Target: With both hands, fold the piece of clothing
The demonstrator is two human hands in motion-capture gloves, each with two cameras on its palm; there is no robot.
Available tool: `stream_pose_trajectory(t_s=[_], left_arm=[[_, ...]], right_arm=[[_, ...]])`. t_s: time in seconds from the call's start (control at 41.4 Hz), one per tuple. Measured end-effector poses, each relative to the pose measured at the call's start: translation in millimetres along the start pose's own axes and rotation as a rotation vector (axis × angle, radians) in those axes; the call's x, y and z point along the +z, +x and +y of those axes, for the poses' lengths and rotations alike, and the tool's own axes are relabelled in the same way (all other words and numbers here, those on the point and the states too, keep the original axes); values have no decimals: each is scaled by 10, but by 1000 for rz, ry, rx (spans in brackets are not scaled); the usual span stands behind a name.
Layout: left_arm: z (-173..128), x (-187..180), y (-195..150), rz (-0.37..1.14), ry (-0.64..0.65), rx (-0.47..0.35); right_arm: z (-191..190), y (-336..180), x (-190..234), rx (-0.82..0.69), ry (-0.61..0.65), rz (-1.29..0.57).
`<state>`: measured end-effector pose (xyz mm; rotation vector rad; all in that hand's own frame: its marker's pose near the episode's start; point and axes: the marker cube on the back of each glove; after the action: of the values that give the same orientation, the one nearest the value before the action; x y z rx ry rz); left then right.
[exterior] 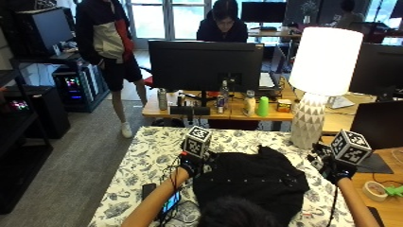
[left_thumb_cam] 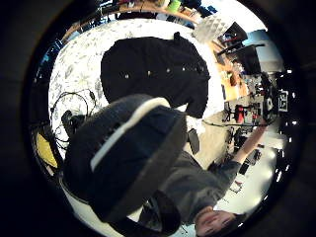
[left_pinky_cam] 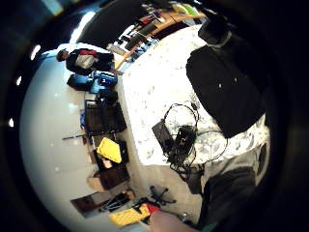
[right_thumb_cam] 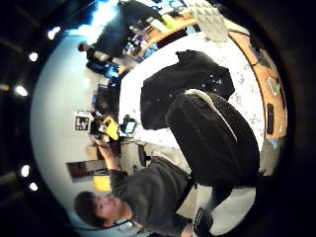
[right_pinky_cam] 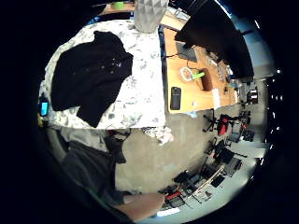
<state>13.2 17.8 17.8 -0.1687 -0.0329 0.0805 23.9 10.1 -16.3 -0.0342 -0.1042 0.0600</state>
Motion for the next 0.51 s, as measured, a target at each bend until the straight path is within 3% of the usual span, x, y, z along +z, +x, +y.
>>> stream_pose_trajectory(t_s=[0.241,0.362,0.507], left_arm=[[-60,663,297,44,-86,142],[-202,1206,418,65,-157,206],[-33,1622,662,36,-296,226]], right_arm=[[-45,242,276,35,-50,19],[-109,249,420,27,-73,29],[-102,195,544,16,-111,49]])
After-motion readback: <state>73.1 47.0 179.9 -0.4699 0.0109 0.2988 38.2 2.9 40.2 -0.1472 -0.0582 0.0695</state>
